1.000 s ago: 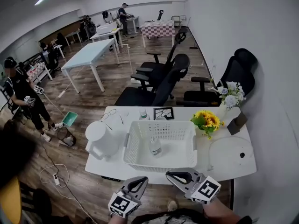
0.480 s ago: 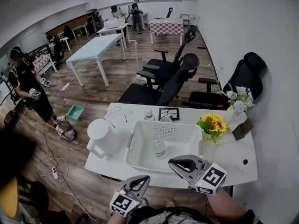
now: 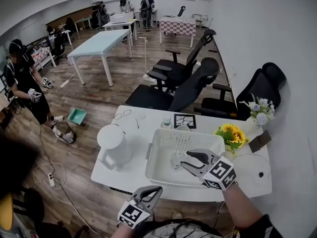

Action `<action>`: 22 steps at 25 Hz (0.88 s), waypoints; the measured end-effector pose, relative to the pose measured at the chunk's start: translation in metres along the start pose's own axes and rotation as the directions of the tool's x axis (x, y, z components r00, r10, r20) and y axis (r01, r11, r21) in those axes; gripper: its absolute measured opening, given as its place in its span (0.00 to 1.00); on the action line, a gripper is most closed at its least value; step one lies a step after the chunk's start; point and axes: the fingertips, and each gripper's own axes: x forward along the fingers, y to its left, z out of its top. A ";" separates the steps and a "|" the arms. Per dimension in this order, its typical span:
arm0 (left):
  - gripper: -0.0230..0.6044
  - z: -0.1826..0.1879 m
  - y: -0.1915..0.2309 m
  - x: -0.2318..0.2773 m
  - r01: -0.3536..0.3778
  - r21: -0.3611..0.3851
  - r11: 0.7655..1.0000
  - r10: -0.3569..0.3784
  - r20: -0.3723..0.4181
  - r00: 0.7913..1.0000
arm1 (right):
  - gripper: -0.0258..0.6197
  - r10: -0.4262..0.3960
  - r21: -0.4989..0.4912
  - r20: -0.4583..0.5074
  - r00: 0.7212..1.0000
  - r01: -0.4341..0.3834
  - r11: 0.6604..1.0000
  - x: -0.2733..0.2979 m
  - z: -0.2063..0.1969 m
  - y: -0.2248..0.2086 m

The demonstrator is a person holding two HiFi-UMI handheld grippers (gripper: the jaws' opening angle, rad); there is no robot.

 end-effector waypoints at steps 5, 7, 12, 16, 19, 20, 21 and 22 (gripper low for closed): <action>0.05 -0.010 0.016 -0.010 0.010 -0.002 1.000 -0.010 -0.011 1.000 | 0.36 -0.010 0.036 -0.165 0.986 0.016 0.999 0.041 -0.044 -0.022; 0.05 -0.017 0.019 -0.013 0.016 -0.021 1.000 -0.016 -0.017 1.000 | 0.37 -0.010 0.054 -0.212 0.977 0.022 0.998 0.053 -0.060 -0.029; 0.05 -0.031 0.030 -0.018 0.016 -0.070 0.997 -0.018 -0.022 1.000 | 0.37 -0.010 0.084 -0.256 0.967 0.033 0.996 0.077 -0.074 -0.039; 0.05 -0.042 0.034 -0.020 0.038 -0.054 0.998 -0.041 -0.055 0.998 | 0.30 -0.022 0.089 -0.246 0.969 0.045 0.995 0.087 -0.078 -0.043; 0.05 -0.049 0.034 -0.020 0.054 -0.054 0.997 -0.058 -0.068 0.996 | 0.29 -0.022 0.084 -0.234 0.972 0.043 0.996 0.090 -0.076 -0.042; 0.05 -0.050 0.035 -0.020 0.057 -0.056 0.997 -0.061 -0.069 0.996 | 0.29 -0.020 0.085 -0.232 0.972 0.041 0.995 0.090 -0.076 -0.042; 0.05 -0.051 0.036 -0.020 0.058 -0.056 0.997 -0.062 -0.069 0.996 | 0.29 -0.019 0.089 -0.230 0.973 0.040 0.995 0.091 -0.076 -0.043; 0.05 -0.051 0.037 -0.019 0.059 -0.055 0.997 -0.063 -0.067 0.996 | 0.29 -0.019 0.092 -0.228 0.973 0.041 0.995 0.091 -0.076 -0.043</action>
